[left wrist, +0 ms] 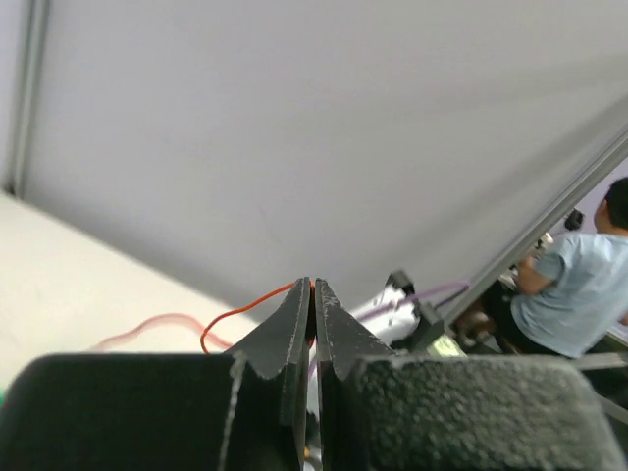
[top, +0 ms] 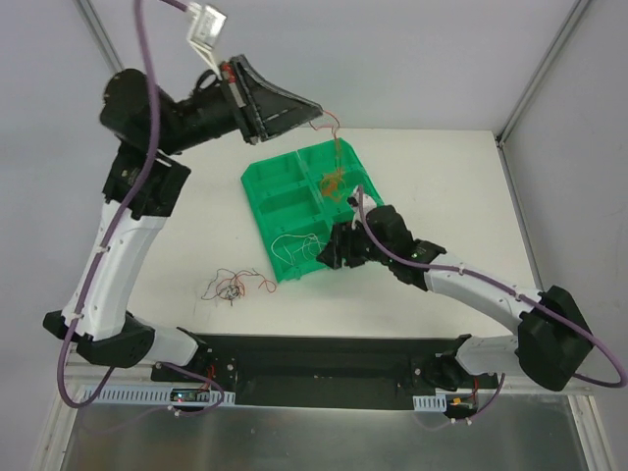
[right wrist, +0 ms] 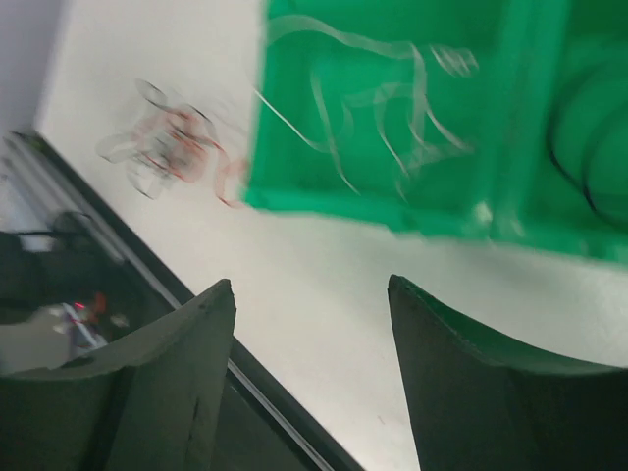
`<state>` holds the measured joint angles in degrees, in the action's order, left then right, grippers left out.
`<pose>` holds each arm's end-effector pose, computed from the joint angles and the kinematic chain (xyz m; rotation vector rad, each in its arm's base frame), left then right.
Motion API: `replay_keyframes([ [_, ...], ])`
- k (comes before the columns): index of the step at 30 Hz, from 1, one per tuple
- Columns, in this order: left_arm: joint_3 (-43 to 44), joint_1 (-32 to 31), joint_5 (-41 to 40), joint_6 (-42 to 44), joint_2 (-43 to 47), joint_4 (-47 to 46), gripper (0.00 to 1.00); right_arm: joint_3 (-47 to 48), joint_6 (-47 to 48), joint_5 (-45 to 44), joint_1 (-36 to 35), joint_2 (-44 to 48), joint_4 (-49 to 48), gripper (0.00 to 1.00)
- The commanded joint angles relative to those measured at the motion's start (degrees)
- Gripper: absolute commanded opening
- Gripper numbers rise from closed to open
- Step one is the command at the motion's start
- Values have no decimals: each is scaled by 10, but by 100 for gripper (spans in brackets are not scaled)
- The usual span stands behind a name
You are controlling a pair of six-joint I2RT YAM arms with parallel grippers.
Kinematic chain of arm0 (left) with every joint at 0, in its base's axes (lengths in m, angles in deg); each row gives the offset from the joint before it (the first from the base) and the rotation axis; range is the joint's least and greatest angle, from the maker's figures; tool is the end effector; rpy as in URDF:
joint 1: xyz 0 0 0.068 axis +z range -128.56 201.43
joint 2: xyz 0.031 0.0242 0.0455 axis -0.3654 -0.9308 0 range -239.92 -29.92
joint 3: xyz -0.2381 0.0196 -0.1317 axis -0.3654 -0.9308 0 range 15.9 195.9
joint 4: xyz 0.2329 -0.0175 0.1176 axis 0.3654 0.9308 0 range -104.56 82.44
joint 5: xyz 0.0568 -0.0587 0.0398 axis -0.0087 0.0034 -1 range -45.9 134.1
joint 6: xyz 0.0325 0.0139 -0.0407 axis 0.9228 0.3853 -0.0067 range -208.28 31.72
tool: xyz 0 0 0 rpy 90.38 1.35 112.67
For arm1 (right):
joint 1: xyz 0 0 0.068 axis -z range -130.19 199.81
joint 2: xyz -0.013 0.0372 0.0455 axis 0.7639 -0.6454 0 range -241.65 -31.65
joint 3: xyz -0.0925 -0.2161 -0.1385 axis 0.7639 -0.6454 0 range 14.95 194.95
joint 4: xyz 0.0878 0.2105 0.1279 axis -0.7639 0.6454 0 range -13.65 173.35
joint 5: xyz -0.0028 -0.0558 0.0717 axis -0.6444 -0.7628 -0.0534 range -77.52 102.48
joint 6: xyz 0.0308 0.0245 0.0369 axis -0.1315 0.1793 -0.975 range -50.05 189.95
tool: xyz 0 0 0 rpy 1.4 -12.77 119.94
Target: Untangle the cables
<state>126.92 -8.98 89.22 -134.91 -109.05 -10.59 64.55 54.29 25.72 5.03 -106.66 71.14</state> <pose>0.1891 -0.1402 0.5996 0.6258 1.2544 -1.5690 0.2078 0.2177 0.2801 -0.6660 1.9142 0.9120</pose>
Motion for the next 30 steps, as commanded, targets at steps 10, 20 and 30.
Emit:
replay_keyframes([
  [10,47,8,-117,76,25,56,0,-48,67,-89,14,190,221,70],
  [20,-42,54,-170,66,14,80,0,66,85,-129,43,252,389,70],
  [30,-78,88,-181,56,-68,77,0,73,80,-202,74,360,500,73],
])
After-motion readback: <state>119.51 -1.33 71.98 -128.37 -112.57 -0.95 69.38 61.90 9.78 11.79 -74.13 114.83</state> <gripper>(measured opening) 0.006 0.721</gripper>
